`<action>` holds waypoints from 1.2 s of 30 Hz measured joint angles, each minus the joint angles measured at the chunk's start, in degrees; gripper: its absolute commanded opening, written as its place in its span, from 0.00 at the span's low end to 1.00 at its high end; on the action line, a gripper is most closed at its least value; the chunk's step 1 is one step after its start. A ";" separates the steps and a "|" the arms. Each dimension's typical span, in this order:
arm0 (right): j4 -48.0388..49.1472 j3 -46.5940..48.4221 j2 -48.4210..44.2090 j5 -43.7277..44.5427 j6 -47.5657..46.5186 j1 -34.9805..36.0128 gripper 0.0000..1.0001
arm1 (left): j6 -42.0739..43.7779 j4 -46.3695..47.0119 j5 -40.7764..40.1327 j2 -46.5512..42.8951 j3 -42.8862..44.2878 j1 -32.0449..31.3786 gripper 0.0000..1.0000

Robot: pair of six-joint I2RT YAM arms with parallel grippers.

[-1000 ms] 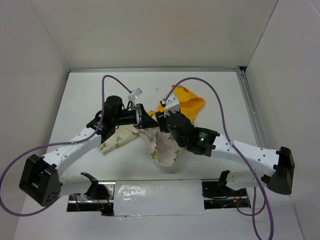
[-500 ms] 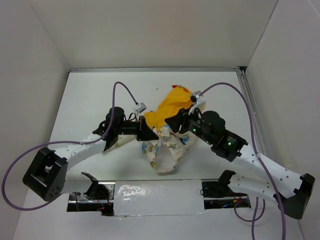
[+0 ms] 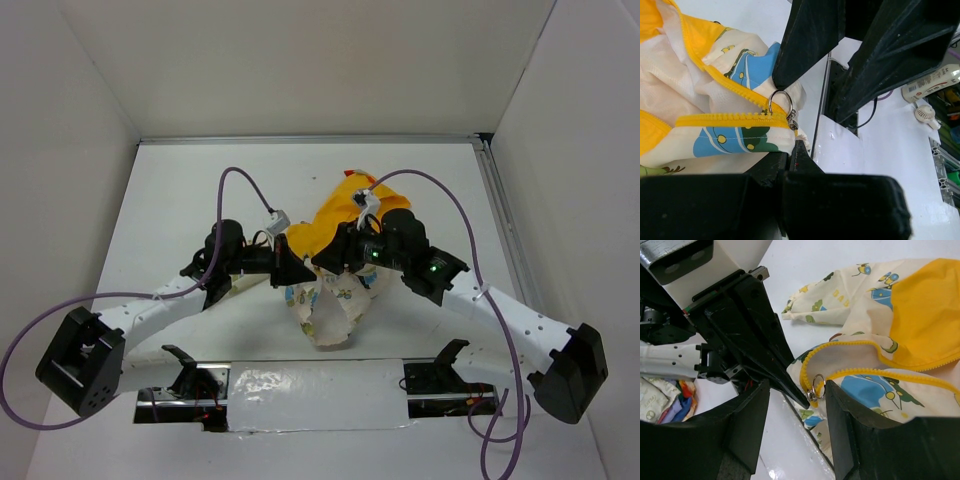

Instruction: Zip up the jacket

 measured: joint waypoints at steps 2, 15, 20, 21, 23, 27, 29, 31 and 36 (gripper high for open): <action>0.15 0.00 0.13 -0.48 0.20 -0.13 0.58 | 0.55 -0.04 -0.07 0.00 0.00 -0.04 0.00; 0.37 -0.76 0.87 -0.39 1.25 -0.94 0.59 | 0.85 -0.09 -0.04 -0.02 0.00 -0.04 0.00; 0.46 -1.60 0.87 -0.57 1.60 -1.86 0.57 | 0.90 -0.07 0.00 -0.76 0.00 -0.04 0.00; 0.66 -1.66 0.87 -0.92 1.64 -1.90 0.57 | 0.90 -0.07 0.00 -0.83 0.00 -0.07 0.00; 1.07 -1.92 0.87 -1.86 1.62 -2.01 0.54 | 0.92 -0.09 0.04 -0.83 0.00 -0.04 0.00; 1.73 -2.38 0.90 -3.74 1.36 -2.43 0.50 | 1.16 -0.28 0.37 -0.83 0.00 -0.04 0.00; 2.23 -2.49 0.90 -4.81 1.18 -2.51 0.47 | 1.53 -0.31 0.44 -0.79 0.00 -0.04 0.00; 2.62 -2.49 0.98 -5.49 1.01 -2.54 0.45 | 1.70 -0.33 0.52 -0.76 0.00 -0.04 0.00; 3.54 -2.49 1.86 -5.88 0.85 -2.64 0.40 | 1.64 -0.57 0.26 -0.76 0.00 -0.07 0.00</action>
